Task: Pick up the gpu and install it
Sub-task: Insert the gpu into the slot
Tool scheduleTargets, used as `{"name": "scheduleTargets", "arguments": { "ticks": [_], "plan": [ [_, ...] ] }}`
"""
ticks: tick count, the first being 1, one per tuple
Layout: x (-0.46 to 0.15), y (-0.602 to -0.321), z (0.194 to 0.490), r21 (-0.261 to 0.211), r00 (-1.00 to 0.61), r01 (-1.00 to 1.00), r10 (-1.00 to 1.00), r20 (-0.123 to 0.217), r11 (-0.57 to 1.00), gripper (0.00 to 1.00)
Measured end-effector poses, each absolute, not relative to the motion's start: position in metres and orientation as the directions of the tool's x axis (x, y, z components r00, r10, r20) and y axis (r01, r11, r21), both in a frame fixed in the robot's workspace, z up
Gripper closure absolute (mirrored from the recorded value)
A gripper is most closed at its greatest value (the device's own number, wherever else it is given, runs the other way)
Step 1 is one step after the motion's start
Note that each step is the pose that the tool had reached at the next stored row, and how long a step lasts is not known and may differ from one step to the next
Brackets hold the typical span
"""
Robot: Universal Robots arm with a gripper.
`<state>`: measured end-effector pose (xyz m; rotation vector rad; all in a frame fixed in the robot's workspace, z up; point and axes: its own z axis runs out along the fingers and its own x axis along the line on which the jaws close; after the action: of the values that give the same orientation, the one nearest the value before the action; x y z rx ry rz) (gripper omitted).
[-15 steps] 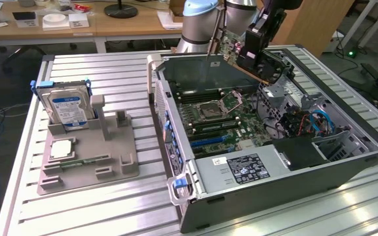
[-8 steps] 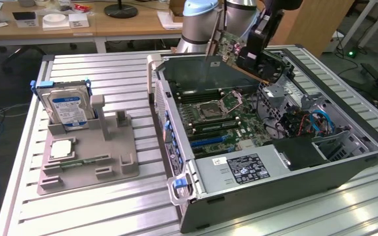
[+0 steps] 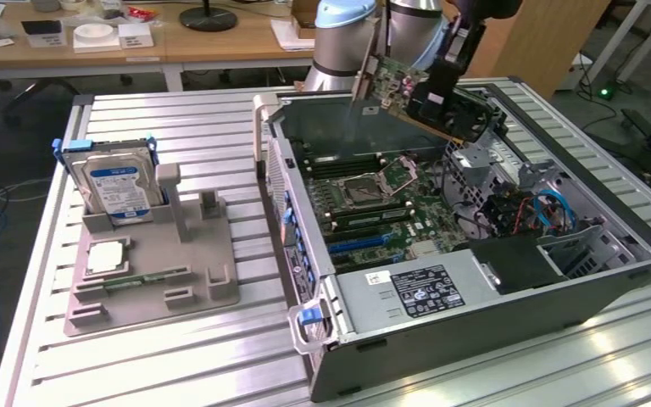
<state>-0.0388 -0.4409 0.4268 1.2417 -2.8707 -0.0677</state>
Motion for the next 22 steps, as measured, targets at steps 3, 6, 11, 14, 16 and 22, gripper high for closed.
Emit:
{"name": "scheduleTargets", "arguments": {
  "ticks": [3, 6, 11, 14, 16, 22],
  "plan": [
    [-0.0388, -0.4412, 0.4267, 0.045, -0.664, -0.747, -0.748, -0.005, 0.663, 0.72],
    [-0.0388, -0.4414, 0.4264, 0.045, -0.643, -0.765, -0.766, -0.005, 0.642, 0.72],
    [-0.0388, -0.4423, 0.4257, 0.045, -0.608, -0.794, -0.794, -0.006, 0.607, 0.72],
    [-0.0388, -0.4429, 0.4255, 0.045, -0.585, -0.810, -0.811, -0.005, 0.584, 0.72],
    [-0.0388, -0.4430, 0.4251, 0.045, -0.562, -0.827, -0.827, -0.005, 0.561, 0.72],
    [-0.0387, -0.4431, 0.4241, 0.043, -0.480, -0.876, -0.877, -0.006, 0.480, 0.72]
  ]
}}
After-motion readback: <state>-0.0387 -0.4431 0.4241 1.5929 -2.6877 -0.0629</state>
